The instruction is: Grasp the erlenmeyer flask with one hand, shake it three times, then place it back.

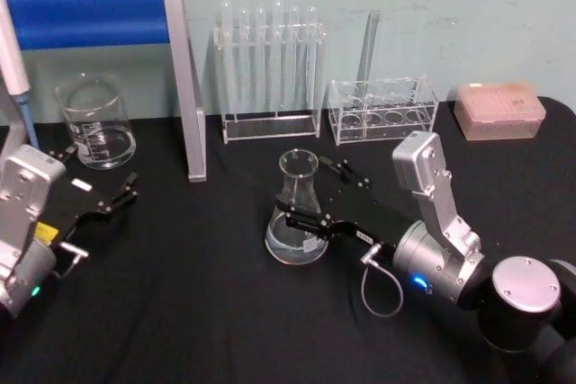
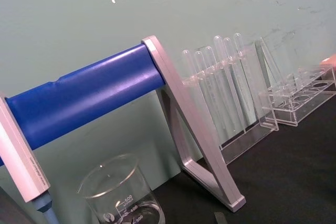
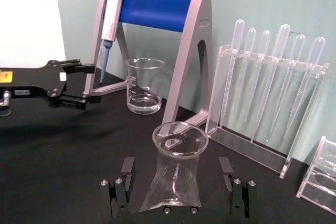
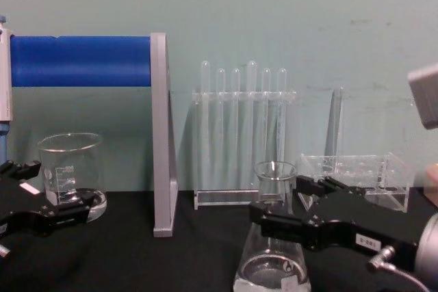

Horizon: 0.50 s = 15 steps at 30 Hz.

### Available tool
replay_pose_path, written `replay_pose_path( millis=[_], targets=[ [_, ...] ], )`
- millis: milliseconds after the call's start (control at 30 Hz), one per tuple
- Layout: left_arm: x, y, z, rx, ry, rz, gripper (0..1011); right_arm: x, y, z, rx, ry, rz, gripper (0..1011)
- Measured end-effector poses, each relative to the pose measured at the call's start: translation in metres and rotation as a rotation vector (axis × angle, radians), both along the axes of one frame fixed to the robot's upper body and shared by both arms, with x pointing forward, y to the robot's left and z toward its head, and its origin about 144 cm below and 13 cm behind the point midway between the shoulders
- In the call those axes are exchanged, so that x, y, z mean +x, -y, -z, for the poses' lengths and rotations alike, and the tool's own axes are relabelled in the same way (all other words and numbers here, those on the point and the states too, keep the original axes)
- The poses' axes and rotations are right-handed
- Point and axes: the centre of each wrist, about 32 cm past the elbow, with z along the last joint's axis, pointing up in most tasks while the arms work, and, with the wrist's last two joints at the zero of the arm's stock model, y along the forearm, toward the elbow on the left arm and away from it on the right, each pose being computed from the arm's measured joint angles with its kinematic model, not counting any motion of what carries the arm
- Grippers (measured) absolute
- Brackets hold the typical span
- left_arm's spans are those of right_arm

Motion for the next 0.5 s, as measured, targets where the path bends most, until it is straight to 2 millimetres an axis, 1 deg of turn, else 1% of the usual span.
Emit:
replay_pose_path(
  millis=[200,500],
  targets=[
    [0.0,0.0,0.0,0.0,0.0,0.0,1001,0.008,-0.005,-0.001,0.016,-0.002,0.007,1000],
    [0.0,0.0,0.0,0.0,0.0,0.0,1001,0.013,-0.009,-0.001,0.033,-0.012,0.013,1000]
  ],
)
